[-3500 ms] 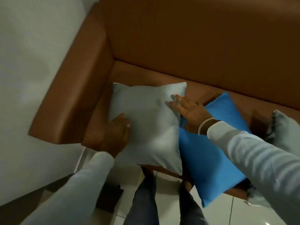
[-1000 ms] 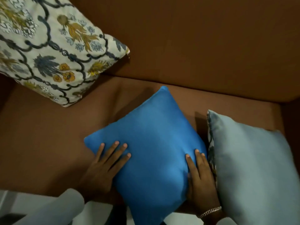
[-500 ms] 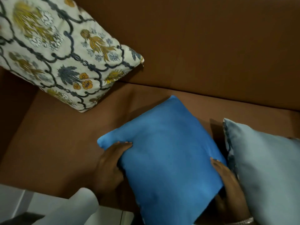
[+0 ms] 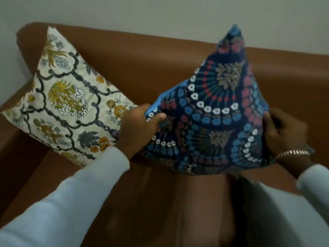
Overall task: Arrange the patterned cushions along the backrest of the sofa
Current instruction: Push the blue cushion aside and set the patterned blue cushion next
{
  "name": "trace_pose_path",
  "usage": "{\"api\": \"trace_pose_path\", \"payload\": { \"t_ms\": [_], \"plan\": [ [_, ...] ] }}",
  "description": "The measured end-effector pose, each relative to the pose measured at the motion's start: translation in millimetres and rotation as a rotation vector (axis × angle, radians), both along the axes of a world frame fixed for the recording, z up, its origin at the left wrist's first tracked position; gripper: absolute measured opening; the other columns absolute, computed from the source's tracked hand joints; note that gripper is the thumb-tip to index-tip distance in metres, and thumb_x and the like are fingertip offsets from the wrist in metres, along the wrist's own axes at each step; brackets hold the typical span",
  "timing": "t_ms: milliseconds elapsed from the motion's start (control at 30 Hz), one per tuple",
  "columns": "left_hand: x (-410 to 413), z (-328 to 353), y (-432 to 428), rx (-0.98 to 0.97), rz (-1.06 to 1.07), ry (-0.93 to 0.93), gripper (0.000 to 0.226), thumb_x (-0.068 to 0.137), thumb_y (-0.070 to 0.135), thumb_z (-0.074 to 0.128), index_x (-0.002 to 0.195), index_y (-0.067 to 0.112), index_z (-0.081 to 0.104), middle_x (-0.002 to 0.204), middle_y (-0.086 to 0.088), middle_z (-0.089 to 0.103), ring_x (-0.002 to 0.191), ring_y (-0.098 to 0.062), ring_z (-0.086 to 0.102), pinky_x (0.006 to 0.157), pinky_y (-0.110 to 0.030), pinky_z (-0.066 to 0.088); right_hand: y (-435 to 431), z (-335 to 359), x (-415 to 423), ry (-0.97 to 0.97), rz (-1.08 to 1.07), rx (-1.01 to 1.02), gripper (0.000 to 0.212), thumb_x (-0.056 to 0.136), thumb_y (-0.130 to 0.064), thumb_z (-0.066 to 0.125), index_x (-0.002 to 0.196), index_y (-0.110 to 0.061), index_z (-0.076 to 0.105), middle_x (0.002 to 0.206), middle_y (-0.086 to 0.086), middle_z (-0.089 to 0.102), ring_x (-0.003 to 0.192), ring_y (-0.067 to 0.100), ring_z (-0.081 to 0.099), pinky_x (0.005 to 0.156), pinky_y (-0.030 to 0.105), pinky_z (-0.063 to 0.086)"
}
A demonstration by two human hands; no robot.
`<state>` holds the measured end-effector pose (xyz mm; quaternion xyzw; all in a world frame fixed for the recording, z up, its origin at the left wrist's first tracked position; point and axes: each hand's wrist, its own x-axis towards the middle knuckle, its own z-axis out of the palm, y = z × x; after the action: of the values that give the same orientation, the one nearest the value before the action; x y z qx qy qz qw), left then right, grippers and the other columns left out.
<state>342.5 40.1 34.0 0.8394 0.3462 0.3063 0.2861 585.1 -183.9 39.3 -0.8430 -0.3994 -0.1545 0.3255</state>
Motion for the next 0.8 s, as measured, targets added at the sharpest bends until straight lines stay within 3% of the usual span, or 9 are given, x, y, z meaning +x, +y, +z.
{"api": "trace_pose_path", "payload": {
  "t_ms": [100, 167, 333, 400, 433, 500, 567, 667, 800],
  "plan": [
    [11.3, -3.7, 36.5, -0.046, -0.037, 0.069, 0.039, 0.081, 0.043, 0.064, 0.057, 0.015, 0.051, 0.053, -0.003, 0.054, 0.049, -0.019, 0.052, 0.050, -0.028, 0.037, 37.7, 2.6, 27.7, -0.052, 0.050, -0.128, 0.035, 0.087, -0.030, 0.044, 0.088, -0.005, 0.069, 0.083, 0.026, 0.071, 0.079, 0.041, 0.066, 0.065, 0.038, 0.045],
    [17.5, -7.4, 57.4, -0.068, -0.070, 0.105, 0.043, 0.082, 0.043, 0.064, 0.056, 0.011, 0.052, 0.053, -0.009, 0.057, 0.049, -0.024, 0.055, 0.049, -0.033, 0.040, 54.5, -0.1, 43.6, -0.011, 0.063, -0.239, 0.035, 0.089, -0.032, 0.046, 0.088, -0.006, 0.071, 0.085, 0.025, 0.072, 0.079, 0.040, 0.066, 0.063, 0.035, 0.042],
    [25.7, -31.0, 62.9, 0.106, 0.030, 0.079, 0.038, 0.086, 0.045, 0.056, 0.084, 0.009, 0.069, 0.069, -0.011, 0.070, 0.065, -0.030, 0.065, 0.056, -0.035, 0.049, 64.3, -20.8, 51.9, -0.017, 0.030, -0.263, 0.028, 0.091, -0.027, 0.050, 0.079, -0.008, 0.068, 0.079, 0.022, 0.071, 0.073, 0.040, 0.063, 0.060, 0.031, 0.034],
    [27.0, -41.0, 47.9, 0.236, 0.098, 0.016, 0.034, 0.090, 0.040, 0.053, 0.097, 0.010, 0.069, 0.079, -0.012, 0.073, 0.073, -0.033, 0.067, 0.061, -0.037, 0.052, 57.8, -28.3, 48.9, 0.032, 0.025, -0.213, 0.027, 0.091, -0.027, 0.048, 0.081, -0.010, 0.066, 0.078, 0.020, 0.071, 0.072, 0.039, 0.062, 0.059, 0.033, 0.040],
    [27.2, -47.1, 39.9, 0.300, 0.135, 0.014, 0.034, 0.093, 0.034, 0.050, 0.109, 0.009, 0.067, 0.093, -0.014, 0.074, 0.085, -0.034, 0.068, 0.071, -0.040, 0.053, 53.3, -31.3, 47.4, 0.060, 0.020, -0.198, 0.026, 0.091, -0.027, 0.047, 0.083, -0.012, 0.066, 0.080, 0.018, 0.071, 0.073, 0.038, 0.063, 0.061, 0.034, 0.043],
    [26.9, -57.5, 23.0, 0.404, 0.213, 0.083, 0.042, 0.096, 0.022, 0.041, 0.134, 0.006, 0.051, 0.129, -0.016, 0.062, 0.121, -0.033, 0.057, 0.100, -0.047, 0.043, 42.0, -31.7, 42.4, 0.090, 0.030, -0.163, 0.020, 0.091, -0.025, 0.048, 0.097, -0.017, 0.065, 0.093, 0.015, 0.073, 0.085, 0.037, 0.065, 0.070, 0.036, 0.048],
    [24.4, -63.6, -0.6, 0.412, 0.238, 0.177, 0.056, 0.090, 0.014, 0.035, 0.146, 0.007, 0.032, 0.151, -0.014, 0.040, 0.143, -0.030, 0.032, 0.115, -0.053, 0.022, 25.3, -31.6, 31.6, 0.118, 0.073, -0.133, 0.028, 0.089, -0.021, 0.051, 0.116, -0.019, 0.059, 0.113, 0.012, 0.069, 0.102, 0.035, 0.063, 0.086, 0.044, 0.050],
    [25.5, -71.7, -51.5, 0.336, 0.192, 0.245, 0.075, 0.077, 0.017, 0.032, 0.150, 0.009, 0.017, 0.160, -0.016, 0.019, 0.149, -0.033, 0.011, 0.117, -0.059, 0.007, -18.0, -35.8, 13.9, 0.189, 0.167, -0.141, 0.044, 0.083, -0.021, 0.055, 0.127, -0.017, 0.052, 0.132, 0.010, 0.058, 0.118, 0.034, 0.054, 0.097, 0.049, 0.045],
    [34.3, -88.8, -133.3, 0.270, 0.173, 0.260, 0.079, 0.079, 0.014, 0.038, 0.152, 0.011, 0.011, 0.162, -0.015, 0.005, 0.150, -0.031, -0.001, 0.119, -0.056, 0.005, -101.5, -56.3, 4.8, 0.282, 0.250, -0.260, 0.060, 0.074, -0.008, 0.069, 0.131, -0.015, 0.051, 0.138, 0.011, 0.052, 0.125, 0.034, 0.050, 0.100, 0.052, 0.041]
  ]
}}
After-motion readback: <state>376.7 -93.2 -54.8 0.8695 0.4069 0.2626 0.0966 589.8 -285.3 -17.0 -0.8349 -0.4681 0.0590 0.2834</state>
